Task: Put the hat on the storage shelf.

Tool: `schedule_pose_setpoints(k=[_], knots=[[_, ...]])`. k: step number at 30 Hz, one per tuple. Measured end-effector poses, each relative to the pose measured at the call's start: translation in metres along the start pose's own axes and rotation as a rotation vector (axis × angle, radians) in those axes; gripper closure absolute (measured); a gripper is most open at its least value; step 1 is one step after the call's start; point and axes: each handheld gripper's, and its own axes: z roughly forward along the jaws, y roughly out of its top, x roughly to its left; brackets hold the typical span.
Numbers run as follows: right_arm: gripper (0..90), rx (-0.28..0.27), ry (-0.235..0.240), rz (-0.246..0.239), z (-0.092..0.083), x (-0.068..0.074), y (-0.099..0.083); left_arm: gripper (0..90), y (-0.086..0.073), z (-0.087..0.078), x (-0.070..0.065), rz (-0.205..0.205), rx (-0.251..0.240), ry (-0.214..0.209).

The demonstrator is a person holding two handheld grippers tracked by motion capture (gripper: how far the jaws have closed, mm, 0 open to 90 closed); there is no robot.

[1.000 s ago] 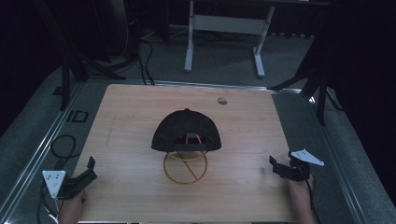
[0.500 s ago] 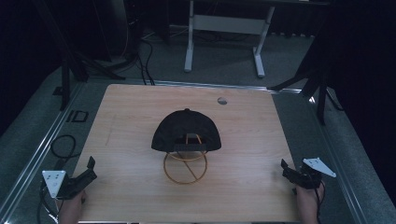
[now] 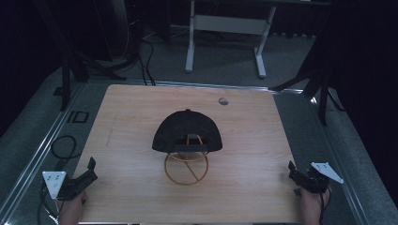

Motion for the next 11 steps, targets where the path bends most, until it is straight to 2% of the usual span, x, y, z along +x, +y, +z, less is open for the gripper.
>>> schedule_pose_setpoints(k=[6, 11], knots=[[13.8, -0.003, -0.024, -0.022, 0.0005, 0.0038, 0.0001, 0.5, 0.0, 0.0001, 0.0002, -0.001, 0.0, -0.001], [13.8, 0.0, -0.031, -0.022, 0.0006, 0.0039, 0.0002, 0.5, 0.0, 0.0, 0.0002, 0.0, 0.0, -0.002]])
